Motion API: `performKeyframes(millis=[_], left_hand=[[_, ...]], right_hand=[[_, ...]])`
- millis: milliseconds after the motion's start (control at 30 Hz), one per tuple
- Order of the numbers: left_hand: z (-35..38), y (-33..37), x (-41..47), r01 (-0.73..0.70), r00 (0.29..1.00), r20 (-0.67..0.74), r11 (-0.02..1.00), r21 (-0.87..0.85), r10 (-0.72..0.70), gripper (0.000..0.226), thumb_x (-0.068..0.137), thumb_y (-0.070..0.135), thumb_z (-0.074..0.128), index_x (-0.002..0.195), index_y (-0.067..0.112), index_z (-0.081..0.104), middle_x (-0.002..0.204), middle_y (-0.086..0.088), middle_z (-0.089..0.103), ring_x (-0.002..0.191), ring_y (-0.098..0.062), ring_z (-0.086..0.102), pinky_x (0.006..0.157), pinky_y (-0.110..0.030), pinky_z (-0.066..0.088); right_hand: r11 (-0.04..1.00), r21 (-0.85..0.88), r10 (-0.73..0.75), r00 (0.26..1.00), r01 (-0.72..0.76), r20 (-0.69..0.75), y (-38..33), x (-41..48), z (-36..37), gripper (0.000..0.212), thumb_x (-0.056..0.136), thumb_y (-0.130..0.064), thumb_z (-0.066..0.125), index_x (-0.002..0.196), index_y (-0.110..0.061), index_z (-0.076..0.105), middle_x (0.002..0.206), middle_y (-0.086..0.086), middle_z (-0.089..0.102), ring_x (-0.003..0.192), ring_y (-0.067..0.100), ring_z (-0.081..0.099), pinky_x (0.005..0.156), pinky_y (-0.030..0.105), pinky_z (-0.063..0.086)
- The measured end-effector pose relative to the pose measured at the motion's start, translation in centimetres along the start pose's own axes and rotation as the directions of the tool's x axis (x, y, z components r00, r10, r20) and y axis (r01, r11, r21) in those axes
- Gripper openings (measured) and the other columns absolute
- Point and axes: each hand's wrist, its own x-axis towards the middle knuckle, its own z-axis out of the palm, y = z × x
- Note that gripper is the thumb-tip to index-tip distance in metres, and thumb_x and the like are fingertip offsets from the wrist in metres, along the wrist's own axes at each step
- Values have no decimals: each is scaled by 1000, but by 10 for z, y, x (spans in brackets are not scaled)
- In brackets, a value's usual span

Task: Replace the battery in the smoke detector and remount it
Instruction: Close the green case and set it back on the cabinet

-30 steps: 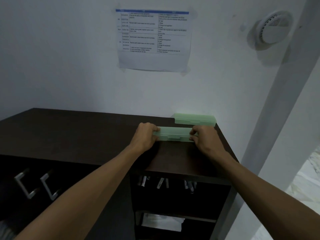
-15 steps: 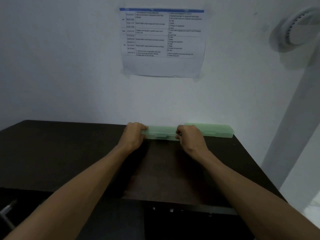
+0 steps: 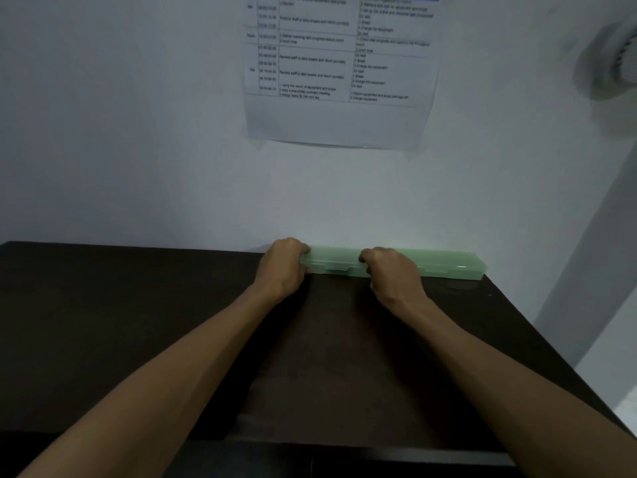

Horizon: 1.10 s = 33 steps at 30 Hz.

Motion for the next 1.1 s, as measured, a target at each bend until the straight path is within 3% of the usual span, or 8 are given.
performKeyframes(millis=[200, 400, 533, 833, 1100], left_hand=[[7, 2, 7, -8, 1000, -21, 999, 32, 9, 47, 86, 6, 72, 132, 11, 63, 131, -11, 65, 122, -30, 60, 102, -45, 50], [8, 6, 9, -15, 1000, -27, 998, 62, 16, 36, 83, -2, 68, 118, 9, 70, 118, -10, 70, 109, -30, 65, 90, -45, 56], [7, 9, 9, -15, 999, -38, 998, 57, 17, 38, 83, -4, 66, 119, 7, 70, 118, -12, 70, 108, -31, 65, 90, -44, 56], [6, 12, 9, 3, 1000, -16, 996, 92, -1, 40, 84, -3, 64, 121, 10, 68, 119, -11, 69, 107, -30, 65, 87, -42, 57], [3, 15, 10, -17, 1000, 10, 991, 136, 16, 28, 83, -2, 63, 109, 5, 69, 110, -12, 69, 96, -30, 66, 79, -42, 57]], right_hand=[[999, -16, -28, 1000, 28, 2, 4, 5, 6, 34, 78, 13, 53, 103, -6, 67, 93, 11, 70, 83, 31, 67, 68, 44, 58], [999, -19, -38, 999, 38, 7, 9, 12, 7, 35, 77, 14, 53, 103, -5, 66, 94, 12, 70, 85, 32, 66, 68, 42, 57], [999, -17, -39, 999, 40, 18, 10, 14, 5, 36, 76, 13, 53, 104, -5, 65, 96, 13, 69, 87, 34, 65, 69, 42, 55], [999, -4, -37, 999, 37, 31, 10, 15, 3, 37, 75, 13, 53, 105, -6, 65, 96, 13, 68, 87, 33, 64, 67, 39, 51], [1000, 0, -31, 999, 31, 29, 8, 15, 3, 35, 77, 13, 53, 105, -5, 65, 95, 12, 68, 86, 33, 64, 67, 40, 53]])
